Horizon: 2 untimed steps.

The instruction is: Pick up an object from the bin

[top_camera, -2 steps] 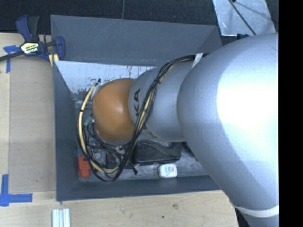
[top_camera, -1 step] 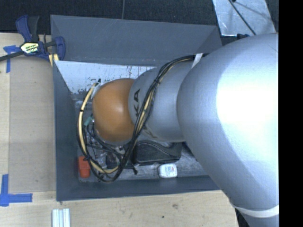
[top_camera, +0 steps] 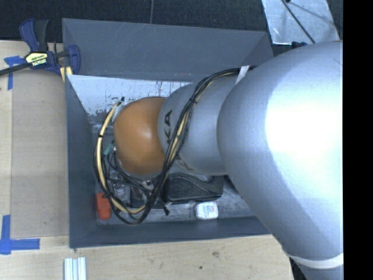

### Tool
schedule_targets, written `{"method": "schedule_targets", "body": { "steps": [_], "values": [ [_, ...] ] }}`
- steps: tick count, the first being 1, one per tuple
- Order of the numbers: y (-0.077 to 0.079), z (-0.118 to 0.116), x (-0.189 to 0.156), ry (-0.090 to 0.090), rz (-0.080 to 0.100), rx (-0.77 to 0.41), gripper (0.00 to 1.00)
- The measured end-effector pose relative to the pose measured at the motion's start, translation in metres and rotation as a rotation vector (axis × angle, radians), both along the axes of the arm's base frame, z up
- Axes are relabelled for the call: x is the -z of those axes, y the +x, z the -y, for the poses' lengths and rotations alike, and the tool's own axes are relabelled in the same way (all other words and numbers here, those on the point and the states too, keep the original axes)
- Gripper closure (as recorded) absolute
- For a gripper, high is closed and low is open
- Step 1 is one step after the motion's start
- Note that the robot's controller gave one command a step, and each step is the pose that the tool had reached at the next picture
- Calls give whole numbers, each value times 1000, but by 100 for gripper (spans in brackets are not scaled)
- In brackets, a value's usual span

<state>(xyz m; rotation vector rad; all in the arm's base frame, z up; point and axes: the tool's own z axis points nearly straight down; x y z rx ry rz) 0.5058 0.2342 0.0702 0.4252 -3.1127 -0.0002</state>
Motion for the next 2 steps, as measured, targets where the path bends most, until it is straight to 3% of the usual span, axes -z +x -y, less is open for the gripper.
{"method": "schedule_targets", "body": {
  "steps": [1, 2],
  "values": [
    [0, 0, 0, 0, 0, 0, 0],
    [0, 0, 0, 0, 0, 0, 100]
  ]
}}
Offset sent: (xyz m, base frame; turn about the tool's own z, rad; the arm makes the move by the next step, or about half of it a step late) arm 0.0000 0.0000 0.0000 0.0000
